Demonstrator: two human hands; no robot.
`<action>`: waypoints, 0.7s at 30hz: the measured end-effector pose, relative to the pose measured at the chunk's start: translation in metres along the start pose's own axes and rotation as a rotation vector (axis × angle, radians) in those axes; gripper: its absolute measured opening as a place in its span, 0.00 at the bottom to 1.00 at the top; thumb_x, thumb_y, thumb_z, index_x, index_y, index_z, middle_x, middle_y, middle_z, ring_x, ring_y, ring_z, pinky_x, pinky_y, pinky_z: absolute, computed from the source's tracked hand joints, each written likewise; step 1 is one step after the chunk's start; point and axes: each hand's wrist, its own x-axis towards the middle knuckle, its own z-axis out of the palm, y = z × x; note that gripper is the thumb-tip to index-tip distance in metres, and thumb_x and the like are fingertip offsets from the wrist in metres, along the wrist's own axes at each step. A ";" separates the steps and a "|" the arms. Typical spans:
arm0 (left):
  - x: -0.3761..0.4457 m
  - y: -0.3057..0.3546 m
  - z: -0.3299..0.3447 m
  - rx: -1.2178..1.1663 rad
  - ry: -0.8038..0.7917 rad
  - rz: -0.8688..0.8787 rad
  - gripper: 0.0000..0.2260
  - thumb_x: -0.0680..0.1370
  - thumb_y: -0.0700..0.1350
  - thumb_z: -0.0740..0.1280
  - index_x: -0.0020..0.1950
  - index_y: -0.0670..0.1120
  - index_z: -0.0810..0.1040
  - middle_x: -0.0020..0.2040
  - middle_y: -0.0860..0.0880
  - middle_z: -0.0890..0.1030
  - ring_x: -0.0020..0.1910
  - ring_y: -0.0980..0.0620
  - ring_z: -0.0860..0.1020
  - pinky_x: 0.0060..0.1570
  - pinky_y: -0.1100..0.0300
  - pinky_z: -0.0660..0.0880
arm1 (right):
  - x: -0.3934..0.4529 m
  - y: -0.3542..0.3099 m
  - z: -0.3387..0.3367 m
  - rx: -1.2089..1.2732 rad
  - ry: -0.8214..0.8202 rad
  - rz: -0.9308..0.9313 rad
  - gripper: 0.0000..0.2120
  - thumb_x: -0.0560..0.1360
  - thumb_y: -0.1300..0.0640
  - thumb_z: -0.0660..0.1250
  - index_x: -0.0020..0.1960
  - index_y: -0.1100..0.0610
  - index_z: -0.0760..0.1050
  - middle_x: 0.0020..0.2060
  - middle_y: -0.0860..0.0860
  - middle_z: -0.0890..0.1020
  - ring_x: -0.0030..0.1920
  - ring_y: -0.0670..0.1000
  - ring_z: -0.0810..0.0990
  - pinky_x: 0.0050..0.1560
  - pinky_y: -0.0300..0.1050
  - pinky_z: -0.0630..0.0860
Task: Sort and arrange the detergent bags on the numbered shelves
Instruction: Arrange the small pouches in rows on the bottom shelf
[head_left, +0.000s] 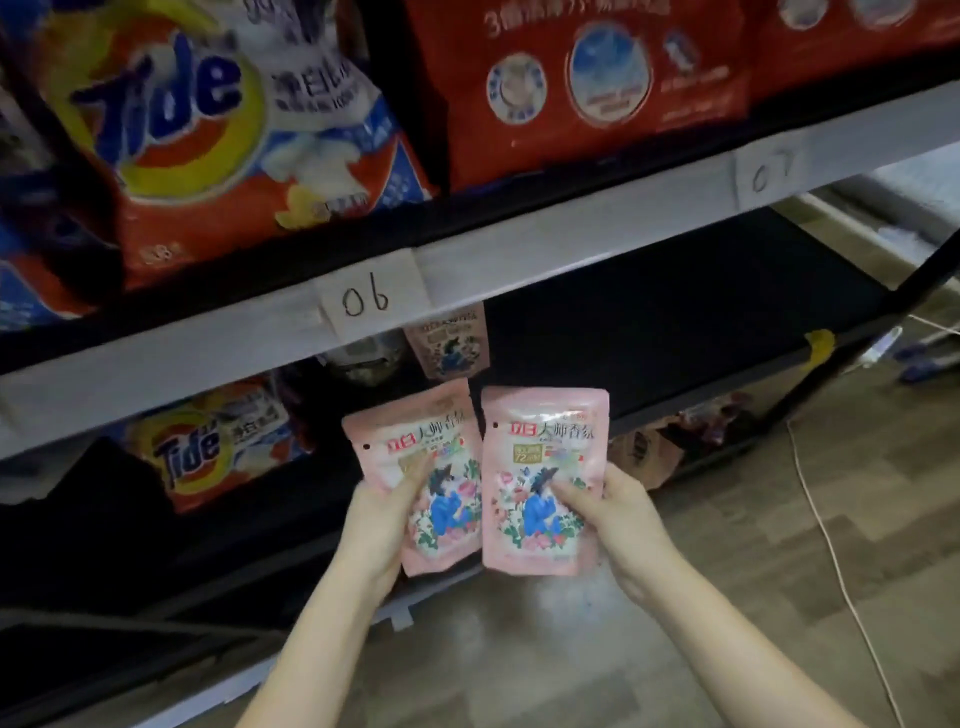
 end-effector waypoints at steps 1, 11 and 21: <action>0.023 -0.003 0.000 0.031 0.027 0.015 0.08 0.72 0.43 0.70 0.50 0.44 0.79 0.43 0.44 0.85 0.41 0.48 0.84 0.37 0.57 0.81 | 0.019 0.000 -0.006 -0.004 -0.003 -0.030 0.08 0.74 0.65 0.67 0.52 0.58 0.77 0.47 0.55 0.85 0.47 0.55 0.85 0.47 0.53 0.81; 0.201 -0.008 0.024 0.159 0.032 0.345 0.05 0.76 0.47 0.69 0.51 0.53 0.76 0.47 0.52 0.82 0.45 0.53 0.80 0.44 0.59 0.77 | 0.187 0.004 0.017 -0.033 -0.215 -0.402 0.11 0.73 0.67 0.66 0.50 0.54 0.79 0.43 0.46 0.85 0.45 0.47 0.84 0.41 0.41 0.81; 0.261 -0.040 0.016 0.287 -0.047 0.626 0.07 0.77 0.42 0.63 0.52 0.43 0.79 0.40 0.48 0.82 0.40 0.49 0.80 0.37 0.58 0.77 | 0.268 0.053 0.028 -0.135 -0.277 -0.620 0.08 0.75 0.61 0.66 0.53 0.56 0.79 0.50 0.52 0.84 0.51 0.52 0.83 0.55 0.53 0.78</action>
